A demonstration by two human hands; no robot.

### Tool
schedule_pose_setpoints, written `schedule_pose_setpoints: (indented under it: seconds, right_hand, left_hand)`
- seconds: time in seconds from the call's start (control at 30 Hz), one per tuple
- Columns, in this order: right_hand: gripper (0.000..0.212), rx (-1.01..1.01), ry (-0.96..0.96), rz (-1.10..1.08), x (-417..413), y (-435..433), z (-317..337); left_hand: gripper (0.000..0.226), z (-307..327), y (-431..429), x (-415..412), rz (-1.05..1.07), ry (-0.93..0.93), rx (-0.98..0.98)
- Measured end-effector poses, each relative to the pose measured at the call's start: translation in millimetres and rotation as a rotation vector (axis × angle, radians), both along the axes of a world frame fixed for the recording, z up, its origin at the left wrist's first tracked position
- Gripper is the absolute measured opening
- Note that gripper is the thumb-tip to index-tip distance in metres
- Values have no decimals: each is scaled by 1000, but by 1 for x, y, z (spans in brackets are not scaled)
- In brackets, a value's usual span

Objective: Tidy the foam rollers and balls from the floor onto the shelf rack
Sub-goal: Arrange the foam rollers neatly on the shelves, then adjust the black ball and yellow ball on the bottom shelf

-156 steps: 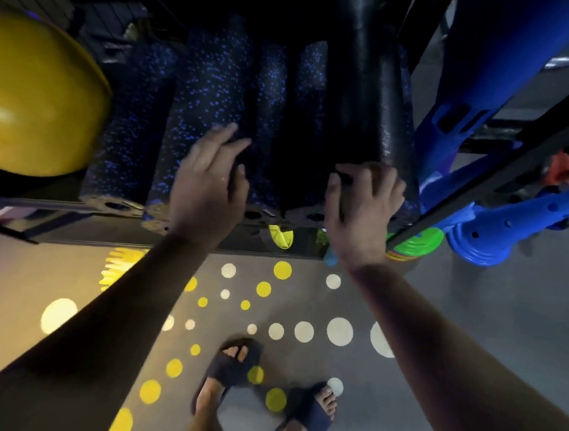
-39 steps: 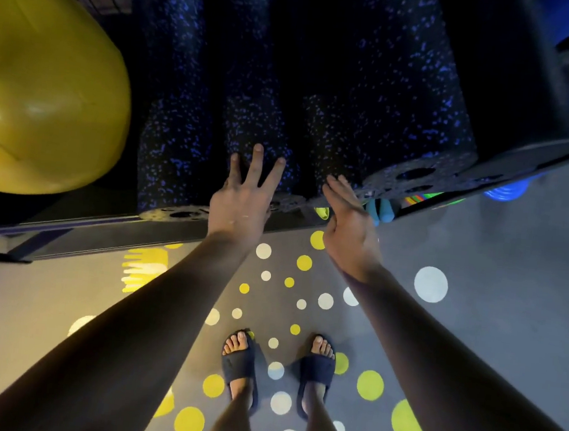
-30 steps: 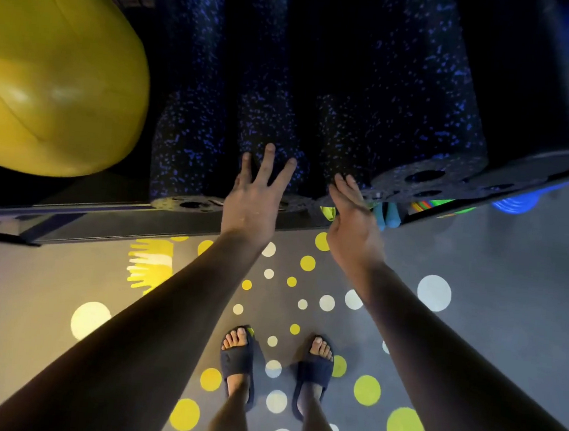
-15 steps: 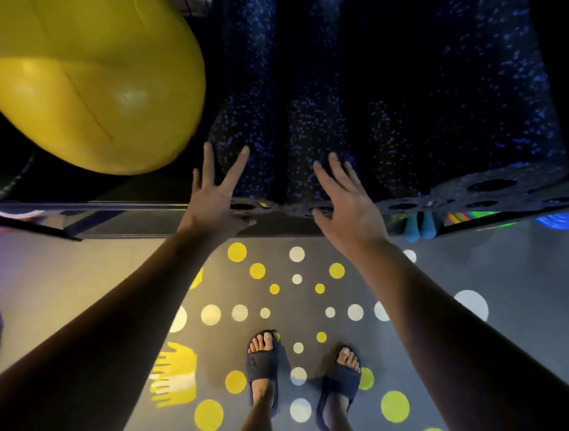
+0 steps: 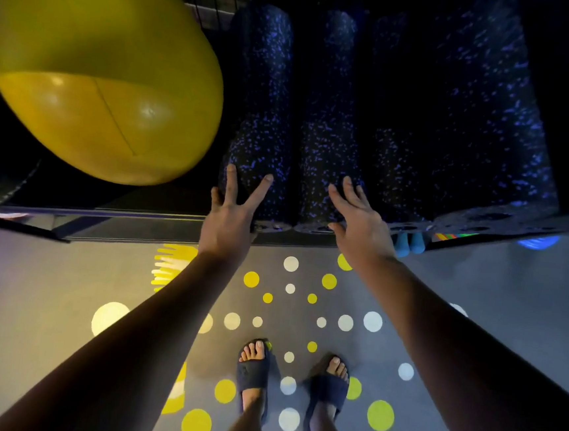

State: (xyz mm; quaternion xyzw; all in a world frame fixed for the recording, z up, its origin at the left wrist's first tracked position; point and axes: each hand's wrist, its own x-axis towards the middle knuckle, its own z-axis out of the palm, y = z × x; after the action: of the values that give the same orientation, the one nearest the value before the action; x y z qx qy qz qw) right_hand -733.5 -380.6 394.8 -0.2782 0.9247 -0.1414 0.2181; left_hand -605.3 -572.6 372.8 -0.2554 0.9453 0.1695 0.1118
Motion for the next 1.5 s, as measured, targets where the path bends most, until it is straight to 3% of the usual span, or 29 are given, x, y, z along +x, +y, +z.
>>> schedule_pose_setpoints:
  seconds: [0.33,0.5,0.6,0.83,0.97,1.1,1.2,1.33,1.4,1.5]
  right_hand:
    - [68,43,0,20,1,-6,-3]
    - [75,90,24,57,1,-3,-3]
    - [78,117,2,87,1,-4,2]
    - [81,211,-4,117,6,-10,16]
    - [73,240,-36,89,-1,-22,27]
    - [65,199,-77,-33,2,-27,31]
    - [63,30,175,-94,27,-35,28]
    - [65,-251,243,-56,80,-101,32]
    - [65,-299,231,-29,98,-155,41]
    - [65,-359,168,-37,110,-242,61]
  left_hand:
    - [84,25,-14,-17,-32,-136,16]
    - [95,44,-13,-27,-30,-232,67]
    - [90,46,-15,-27,-49,-283,45]
    - [84,32,-5,-17,-10,-208,20]
    - [85,37,-4,-15,-28,-205,-22]
    - [101,39,-10,-8,-37,-233,69]
    - [92,48,-24,14,65,6,264]
    - [61,66,-79,69,72,622,186]
    - [54,66,-122,100,108,693,164]
    - [53,64,-198,140,130,634,74]
